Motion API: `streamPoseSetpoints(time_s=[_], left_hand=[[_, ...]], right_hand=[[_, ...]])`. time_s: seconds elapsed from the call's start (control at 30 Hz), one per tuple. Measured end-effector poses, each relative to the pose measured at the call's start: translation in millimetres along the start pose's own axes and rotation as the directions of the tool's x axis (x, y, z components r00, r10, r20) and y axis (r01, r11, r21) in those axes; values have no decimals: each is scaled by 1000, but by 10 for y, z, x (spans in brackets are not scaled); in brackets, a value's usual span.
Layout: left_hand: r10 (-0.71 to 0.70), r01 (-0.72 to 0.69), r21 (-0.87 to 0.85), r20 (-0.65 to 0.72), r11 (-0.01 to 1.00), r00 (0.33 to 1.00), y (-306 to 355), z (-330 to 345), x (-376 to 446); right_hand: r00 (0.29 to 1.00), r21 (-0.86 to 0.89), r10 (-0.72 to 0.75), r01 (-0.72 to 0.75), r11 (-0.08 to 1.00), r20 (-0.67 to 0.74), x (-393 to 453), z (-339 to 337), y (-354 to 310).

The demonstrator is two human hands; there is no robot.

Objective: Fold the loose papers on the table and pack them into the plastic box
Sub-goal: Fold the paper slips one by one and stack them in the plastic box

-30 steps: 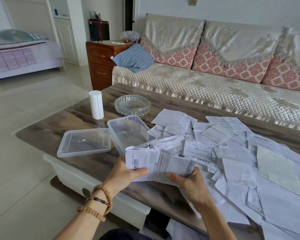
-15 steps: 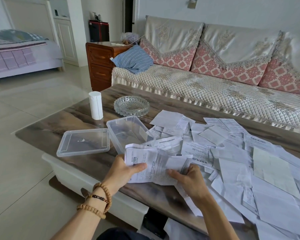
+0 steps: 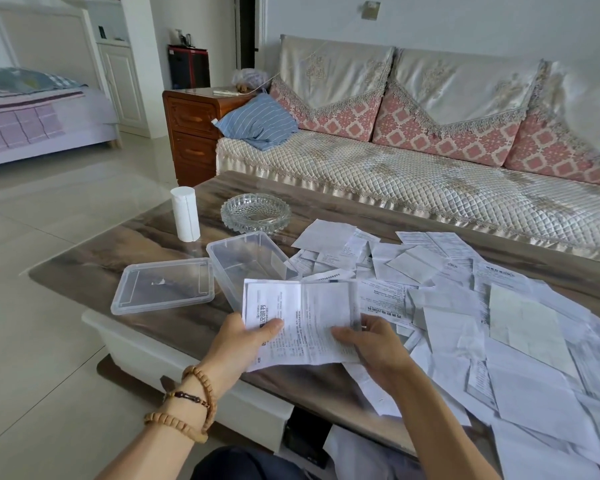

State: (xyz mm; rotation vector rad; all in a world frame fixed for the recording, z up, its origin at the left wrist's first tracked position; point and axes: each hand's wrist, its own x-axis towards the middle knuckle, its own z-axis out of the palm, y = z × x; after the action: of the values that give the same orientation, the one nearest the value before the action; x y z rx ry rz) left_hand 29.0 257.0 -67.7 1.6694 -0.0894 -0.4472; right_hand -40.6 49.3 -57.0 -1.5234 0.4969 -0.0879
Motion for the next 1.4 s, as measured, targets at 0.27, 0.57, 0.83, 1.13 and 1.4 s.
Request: streamPoseSetpoints(time_s=[0.27,0.57,0.83,1.13,1.4], left_hand=[[-118,63,-150,-391,987,913,-182,366,-238],[-276,181,-262,-393,948,877,-333,479,-436],[91,-55,118,-324,991,942,-152,-438,-602],[178,-599,728,576,333,798,-53,-256,-388],[231,-538,795,488,280,841,109,-41,-105]], right_hand=[[754,-831,-657,384,402,30,-500,263,247],[739,-897,-635,412,161,225,-656,591,731],[745,-760,-539,593,266,392,-559,212,654],[736,-695,-535,636,336,415,-475,108,656],[973,-636,-230,195,747,28,-518,227,326]])
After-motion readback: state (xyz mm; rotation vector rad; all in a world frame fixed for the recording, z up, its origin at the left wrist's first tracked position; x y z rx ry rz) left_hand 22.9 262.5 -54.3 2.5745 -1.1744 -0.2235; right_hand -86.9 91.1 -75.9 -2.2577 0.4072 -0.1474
